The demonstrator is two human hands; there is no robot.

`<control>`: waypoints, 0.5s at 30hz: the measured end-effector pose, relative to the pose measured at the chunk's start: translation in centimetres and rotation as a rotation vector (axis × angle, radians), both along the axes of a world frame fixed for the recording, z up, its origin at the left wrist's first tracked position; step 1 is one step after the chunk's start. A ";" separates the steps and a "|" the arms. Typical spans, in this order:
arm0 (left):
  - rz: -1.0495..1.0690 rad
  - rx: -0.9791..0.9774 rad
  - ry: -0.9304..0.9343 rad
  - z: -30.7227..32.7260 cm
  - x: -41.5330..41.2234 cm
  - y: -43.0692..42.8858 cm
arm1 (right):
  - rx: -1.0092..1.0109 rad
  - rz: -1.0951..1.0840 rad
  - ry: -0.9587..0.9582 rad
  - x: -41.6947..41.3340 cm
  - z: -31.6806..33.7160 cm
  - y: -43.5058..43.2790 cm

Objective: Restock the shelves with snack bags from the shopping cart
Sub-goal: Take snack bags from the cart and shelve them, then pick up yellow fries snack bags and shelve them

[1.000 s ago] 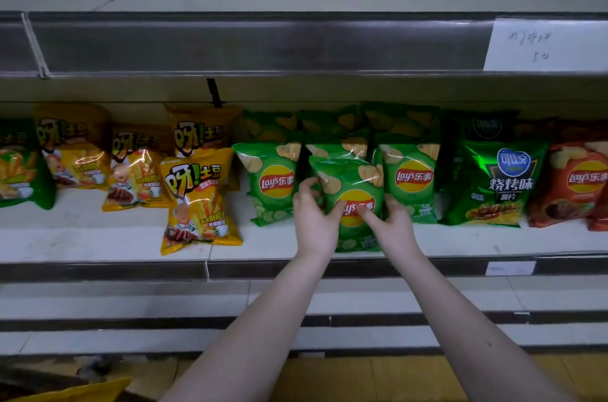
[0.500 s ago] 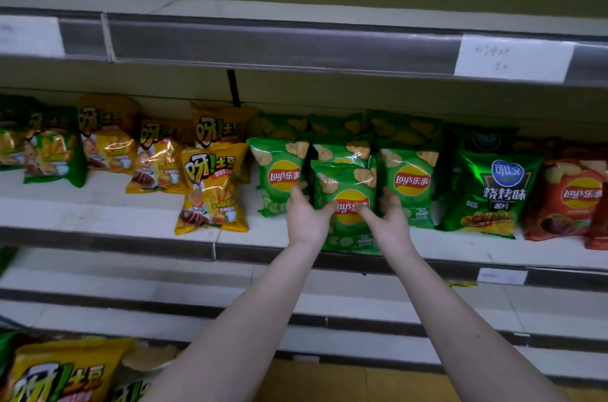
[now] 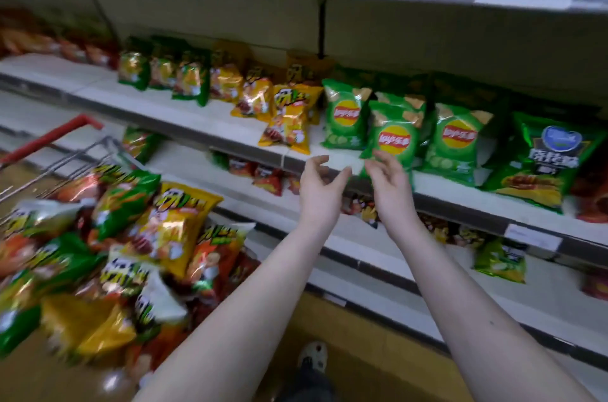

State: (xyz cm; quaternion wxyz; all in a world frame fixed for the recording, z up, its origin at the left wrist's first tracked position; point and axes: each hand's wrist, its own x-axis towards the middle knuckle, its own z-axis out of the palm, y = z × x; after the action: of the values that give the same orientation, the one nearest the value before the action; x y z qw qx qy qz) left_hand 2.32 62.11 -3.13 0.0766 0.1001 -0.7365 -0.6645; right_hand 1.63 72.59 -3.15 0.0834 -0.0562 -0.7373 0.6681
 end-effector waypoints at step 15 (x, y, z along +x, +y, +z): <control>0.414 -0.020 0.052 2.2 13.3 -17.7 | -0.073 0.448 0.017 7.4 0.9 -17.8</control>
State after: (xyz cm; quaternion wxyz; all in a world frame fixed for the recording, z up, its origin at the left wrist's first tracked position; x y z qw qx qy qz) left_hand 15.60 44.37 -0.94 0.2313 0.2312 -0.7047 -0.6297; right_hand 9.00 54.75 -2.28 -0.0630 0.1116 -0.7058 0.6968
